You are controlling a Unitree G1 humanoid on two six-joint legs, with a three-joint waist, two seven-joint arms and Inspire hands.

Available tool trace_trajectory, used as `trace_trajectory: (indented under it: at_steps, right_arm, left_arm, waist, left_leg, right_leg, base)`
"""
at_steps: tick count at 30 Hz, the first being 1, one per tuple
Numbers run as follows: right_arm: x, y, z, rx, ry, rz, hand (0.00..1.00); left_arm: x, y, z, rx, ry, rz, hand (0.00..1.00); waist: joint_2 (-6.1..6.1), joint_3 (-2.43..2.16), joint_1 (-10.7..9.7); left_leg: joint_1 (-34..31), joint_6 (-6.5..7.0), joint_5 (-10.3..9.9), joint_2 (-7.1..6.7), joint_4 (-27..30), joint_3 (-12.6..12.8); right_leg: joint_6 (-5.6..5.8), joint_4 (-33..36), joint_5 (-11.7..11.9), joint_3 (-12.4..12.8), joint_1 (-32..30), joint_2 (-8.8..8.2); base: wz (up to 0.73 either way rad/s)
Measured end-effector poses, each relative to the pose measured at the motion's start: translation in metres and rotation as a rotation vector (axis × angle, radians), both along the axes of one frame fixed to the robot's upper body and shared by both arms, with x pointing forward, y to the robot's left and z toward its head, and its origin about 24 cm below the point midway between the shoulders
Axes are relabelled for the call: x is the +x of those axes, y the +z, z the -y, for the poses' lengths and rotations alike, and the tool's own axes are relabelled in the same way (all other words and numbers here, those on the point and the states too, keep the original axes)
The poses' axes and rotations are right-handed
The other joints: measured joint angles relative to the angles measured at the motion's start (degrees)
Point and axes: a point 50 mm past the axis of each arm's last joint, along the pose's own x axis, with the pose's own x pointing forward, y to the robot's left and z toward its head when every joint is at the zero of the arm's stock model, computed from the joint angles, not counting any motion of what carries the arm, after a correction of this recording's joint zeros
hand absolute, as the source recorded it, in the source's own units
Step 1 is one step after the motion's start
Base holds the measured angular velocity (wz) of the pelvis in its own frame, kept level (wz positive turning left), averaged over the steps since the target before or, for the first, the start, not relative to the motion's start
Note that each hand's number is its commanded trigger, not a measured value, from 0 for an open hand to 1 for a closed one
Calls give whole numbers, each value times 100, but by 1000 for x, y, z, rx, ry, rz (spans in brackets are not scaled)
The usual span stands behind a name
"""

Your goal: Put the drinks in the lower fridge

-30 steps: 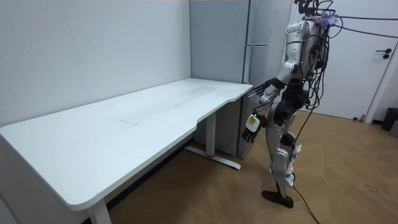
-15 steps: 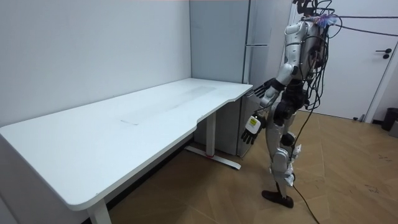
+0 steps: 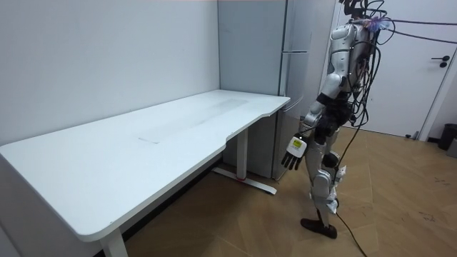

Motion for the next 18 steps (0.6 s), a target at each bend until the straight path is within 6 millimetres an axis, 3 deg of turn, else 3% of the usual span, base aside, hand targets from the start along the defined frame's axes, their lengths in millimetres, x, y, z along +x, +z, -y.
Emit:
trace_trajectory:
  at_steps: [10, 13, 18]
  right_arm:
    - [-11, -3, 5, -34, -97, -47, 0]
    - [-16, -5, 1, -33, -135, -61, 0]
    - [-18, -6, -2, -24, -162, -62, 0]
  left_arm:
    - [-11, -2, 1, -2, 73, -38, 0]
    - [-15, -3, 0, 17, 100, -52, 0]
    - [-26, -4, 2, 52, 125, -76, 0]
  waist:
    - [46, -26, 37]
    - [1, -23, -8]
    - [-60, -57, 3]
  left_leg:
    - [5, 9, 5, -26, -21, -162]
    - [5, 9, 5, -39, -17, -299]
    - [-91, 11, 5, -66, 22, -470]
  right_leg:
    - [13, -56, 5, -129, 90, -32]
    - [12, -127, -4, -249, 159, -50]
    - [22, -148, -40, -434, 161, -94]
  base:
    - [8]
    - [18]
    - [19]
